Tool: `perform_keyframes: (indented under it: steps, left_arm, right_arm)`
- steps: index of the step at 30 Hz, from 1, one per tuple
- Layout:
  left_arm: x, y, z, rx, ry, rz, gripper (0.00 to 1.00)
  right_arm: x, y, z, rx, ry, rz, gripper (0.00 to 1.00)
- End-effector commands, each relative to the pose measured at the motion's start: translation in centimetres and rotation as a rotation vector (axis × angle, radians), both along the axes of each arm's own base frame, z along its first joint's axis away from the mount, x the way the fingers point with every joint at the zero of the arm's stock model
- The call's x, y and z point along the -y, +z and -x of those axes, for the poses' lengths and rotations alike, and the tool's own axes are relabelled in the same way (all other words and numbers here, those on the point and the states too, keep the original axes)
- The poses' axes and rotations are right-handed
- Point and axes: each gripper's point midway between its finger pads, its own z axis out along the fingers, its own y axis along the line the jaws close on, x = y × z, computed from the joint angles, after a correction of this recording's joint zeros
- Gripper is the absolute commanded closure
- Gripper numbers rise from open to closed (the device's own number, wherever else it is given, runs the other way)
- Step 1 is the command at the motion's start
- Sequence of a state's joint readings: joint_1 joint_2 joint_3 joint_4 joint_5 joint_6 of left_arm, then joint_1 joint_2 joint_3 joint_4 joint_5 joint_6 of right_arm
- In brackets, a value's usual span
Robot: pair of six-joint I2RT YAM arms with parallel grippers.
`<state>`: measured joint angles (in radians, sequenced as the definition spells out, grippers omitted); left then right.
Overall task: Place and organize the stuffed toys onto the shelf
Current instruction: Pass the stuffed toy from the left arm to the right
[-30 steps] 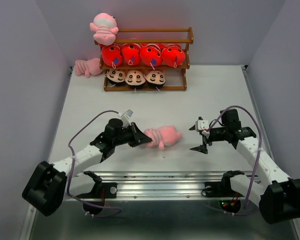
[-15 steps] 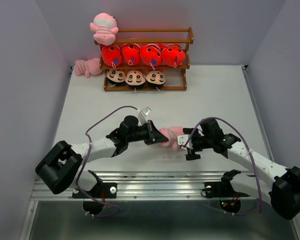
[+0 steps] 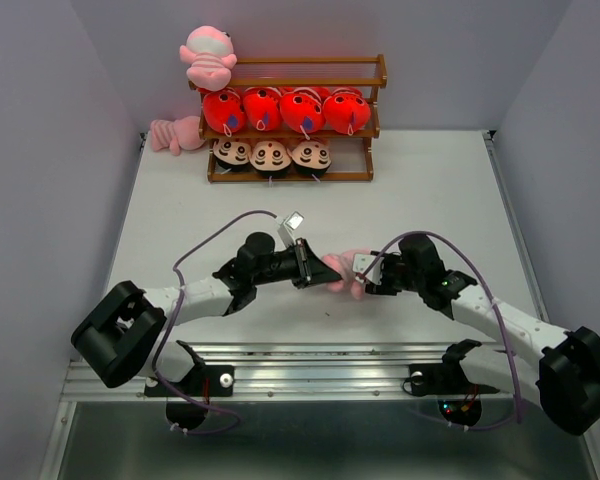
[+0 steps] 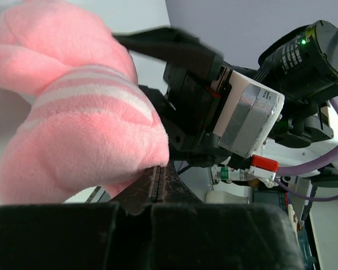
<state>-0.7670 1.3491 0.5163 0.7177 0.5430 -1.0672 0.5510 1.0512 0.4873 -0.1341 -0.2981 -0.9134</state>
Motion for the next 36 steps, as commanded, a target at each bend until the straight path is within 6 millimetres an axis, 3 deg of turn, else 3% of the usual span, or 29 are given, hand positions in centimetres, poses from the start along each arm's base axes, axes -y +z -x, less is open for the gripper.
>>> perform_keyframes:
  steps: [1, 5, 9, 14, 15, 16, 17, 21, 23, 25, 30, 36]
  left_arm:
    - [0.3, 2.0, 1.0, 0.052, -0.042, 0.089, 1.00]
    - [0.1, 1.7, 1.2, 0.057, -0.043, 0.092, 1.00]
    - [-0.3, 1.4, 1.4, 0.076, -0.036, 0.082, 0.98]
    - [-0.9, 1.2, 0.5, 0.148, 0.001, -0.008, 0.56]
    - [-1.3, 1.8, 0.0, 0.221, 0.026, -0.033, 0.51]
    - [-1.9, 1.1, -0.2, 0.219, 0.037, -0.093, 0.47]
    - [-1.9, 2.4, -0.7, 0.271, 0.053, -0.100, 0.39]
    - [-4.1, 6.5, -1.7, 0.539, 0.105, -0.185, 0.32]
    - [-5.2, 7.6, -2.2, 0.623, 0.135, -0.243, 0.23]
    - [-6.4, 8.8, -1.9, 0.745, 0.140, -0.285, 0.01]
    - [-7.8, 10.5, -1.0, 0.984, 0.125, -0.368, 0.01]
    - [-7.7, 9.4, -0.1, 1.269, -0.011, -0.487, 0.01]
  right_arm:
    - [-3.6, 3.8, 2.0, -0.063, 0.159, -0.156, 0.61]
    - [-4.2, 3.5, 4.6, -0.152, 0.269, -0.170, 0.86]
    - [-3.8, 3.4, 5.1, -0.184, 0.267, -0.143, 0.99]
    - [-3.1, 3.4, 6.3, -0.238, 0.272, -0.113, 0.99]
    - [-2.9, 3.4, 6.4, -0.241, 0.267, -0.104, 0.99]
    - [-2.7, 3.5, 6.5, -0.245, 0.264, -0.096, 0.99]
    - [-2.4, 3.6, 6.8, -0.255, 0.265, -0.081, 0.99]
    - [-2.0, 4.4, 7.7, -0.282, 0.282, -0.067, 0.99]
    - [-1.9, 4.7, 8.4, -0.310, 0.295, -0.065, 0.99]
    - [-2.0, 5.3, 9.0, -0.331, 0.316, -0.069, 0.99]
    - [-2.0, 5.9, 9.6, -0.370, 0.354, -0.052, 0.99]
    - [-1.9, 6.3, 10.0, -0.399, 0.386, -0.026, 0.99]
